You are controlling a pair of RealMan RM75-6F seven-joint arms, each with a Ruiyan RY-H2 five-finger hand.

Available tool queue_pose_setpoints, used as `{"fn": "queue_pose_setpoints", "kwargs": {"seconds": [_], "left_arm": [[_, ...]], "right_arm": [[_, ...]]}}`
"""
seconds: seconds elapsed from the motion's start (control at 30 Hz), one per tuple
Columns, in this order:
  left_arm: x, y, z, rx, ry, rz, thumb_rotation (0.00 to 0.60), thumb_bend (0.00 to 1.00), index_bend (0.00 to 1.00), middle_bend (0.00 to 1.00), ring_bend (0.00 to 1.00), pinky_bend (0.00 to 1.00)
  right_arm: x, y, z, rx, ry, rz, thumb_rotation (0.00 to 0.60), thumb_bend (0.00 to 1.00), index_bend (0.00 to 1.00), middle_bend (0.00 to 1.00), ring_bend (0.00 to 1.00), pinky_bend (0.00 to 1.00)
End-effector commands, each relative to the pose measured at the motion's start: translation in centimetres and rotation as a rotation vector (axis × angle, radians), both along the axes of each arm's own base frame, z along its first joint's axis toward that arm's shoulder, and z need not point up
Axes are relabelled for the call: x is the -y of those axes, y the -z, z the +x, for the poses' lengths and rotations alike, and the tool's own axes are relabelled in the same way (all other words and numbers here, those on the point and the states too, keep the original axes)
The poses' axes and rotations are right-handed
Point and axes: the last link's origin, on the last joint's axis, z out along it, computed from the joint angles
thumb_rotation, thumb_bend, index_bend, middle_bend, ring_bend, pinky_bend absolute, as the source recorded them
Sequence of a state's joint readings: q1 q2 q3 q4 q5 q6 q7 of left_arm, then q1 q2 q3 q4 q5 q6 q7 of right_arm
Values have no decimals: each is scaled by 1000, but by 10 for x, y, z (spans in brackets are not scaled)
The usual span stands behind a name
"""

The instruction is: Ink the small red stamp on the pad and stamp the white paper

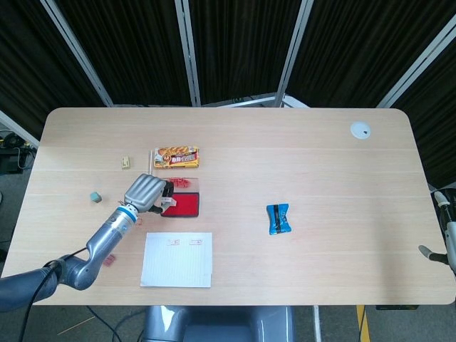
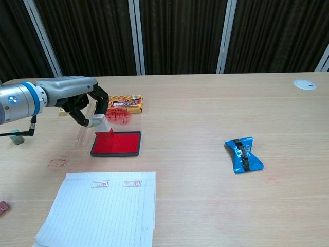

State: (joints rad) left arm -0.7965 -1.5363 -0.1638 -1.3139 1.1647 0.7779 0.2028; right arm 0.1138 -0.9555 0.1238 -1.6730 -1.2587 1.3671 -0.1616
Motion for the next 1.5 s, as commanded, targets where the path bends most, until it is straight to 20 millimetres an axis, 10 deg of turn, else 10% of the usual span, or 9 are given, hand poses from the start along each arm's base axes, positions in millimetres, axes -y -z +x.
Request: {"fn": "queue_pose_setpoints", "kwargs": {"seconds": [0.03, 1.5], "left_arm": [[-4, 7, 5, -10, -5, -3, 600, 382, 569, 532, 840, 853], [-9, 48, -8, -123, -24, -11, 600, 392, 581, 538, 840, 852]], "right_arm": [[-1, 0, 2, 1, -10, -1, 600, 0, 0, 0, 0, 0], [-1, -1, 0, -4, 2, -2, 600, 0, 0, 0, 0, 0]]}}
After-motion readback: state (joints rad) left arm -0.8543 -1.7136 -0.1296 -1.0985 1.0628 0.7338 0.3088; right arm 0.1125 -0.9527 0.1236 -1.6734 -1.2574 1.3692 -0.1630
